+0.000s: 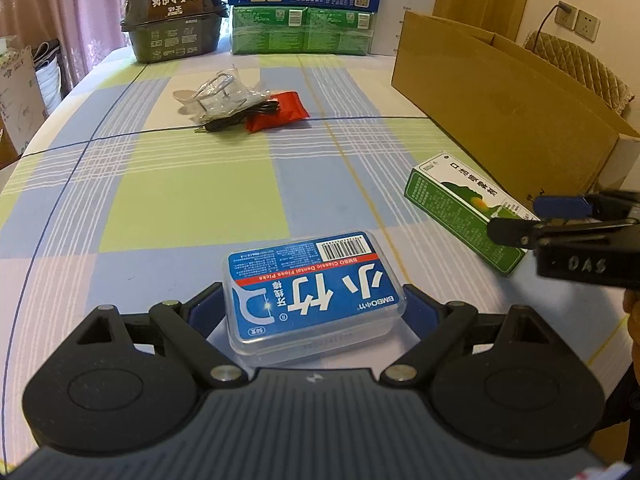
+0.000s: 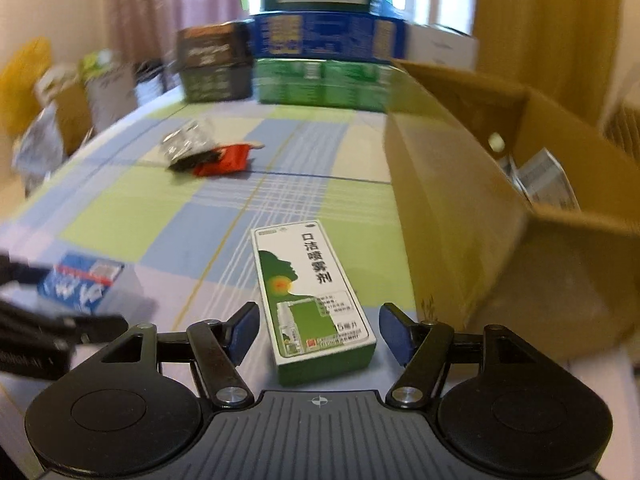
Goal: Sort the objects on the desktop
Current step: 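Lift both held boxes and carry them toward the cardboard box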
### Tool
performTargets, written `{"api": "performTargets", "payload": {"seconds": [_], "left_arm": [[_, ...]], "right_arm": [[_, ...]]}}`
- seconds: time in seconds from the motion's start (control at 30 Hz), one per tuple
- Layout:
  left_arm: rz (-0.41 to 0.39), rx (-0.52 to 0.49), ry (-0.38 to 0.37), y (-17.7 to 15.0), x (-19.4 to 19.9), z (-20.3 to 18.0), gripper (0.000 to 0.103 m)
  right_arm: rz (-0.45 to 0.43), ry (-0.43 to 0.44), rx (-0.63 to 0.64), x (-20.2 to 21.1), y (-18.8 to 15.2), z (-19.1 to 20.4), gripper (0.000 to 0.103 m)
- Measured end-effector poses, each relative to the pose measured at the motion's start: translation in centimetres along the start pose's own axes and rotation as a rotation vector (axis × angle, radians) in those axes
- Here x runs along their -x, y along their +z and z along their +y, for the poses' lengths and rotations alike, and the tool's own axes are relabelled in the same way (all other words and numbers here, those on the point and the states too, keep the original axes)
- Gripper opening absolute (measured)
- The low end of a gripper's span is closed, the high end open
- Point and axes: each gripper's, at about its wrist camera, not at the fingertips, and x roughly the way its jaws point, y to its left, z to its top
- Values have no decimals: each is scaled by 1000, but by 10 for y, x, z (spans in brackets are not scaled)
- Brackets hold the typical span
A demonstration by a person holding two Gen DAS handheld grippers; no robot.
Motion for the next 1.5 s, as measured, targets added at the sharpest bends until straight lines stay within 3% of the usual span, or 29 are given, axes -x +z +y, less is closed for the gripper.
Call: {"api": "performTargets", "payload": {"seconds": [0.17,0.27,0.37,0.67,0.9,1.33,1.5], "left_arm": [[3,-4,-5,1,-3,0,90],[9,-13,-3,0,-4,-1,90],[12,-18,6,-1,-5,-3,90],[15,-5,62,-2,-9,-10,90],[1,-124,15,0,-8,-5,90],[13,13,148,-5,-10,-8,91],[14,12,125,-2,-11,-6,85]], "right_arm": [[41,12,65,-18,-7,2,68],[56,9,56,-18,-11,1,57],[61,7,22,-10,-16,4,53],[55,17,73,4,-26,27,54],[58,21,74,-1,-23,19,56],[51,19,67,-4,-21,19,60],[48,23,69,-5,-20,16,60]]}}
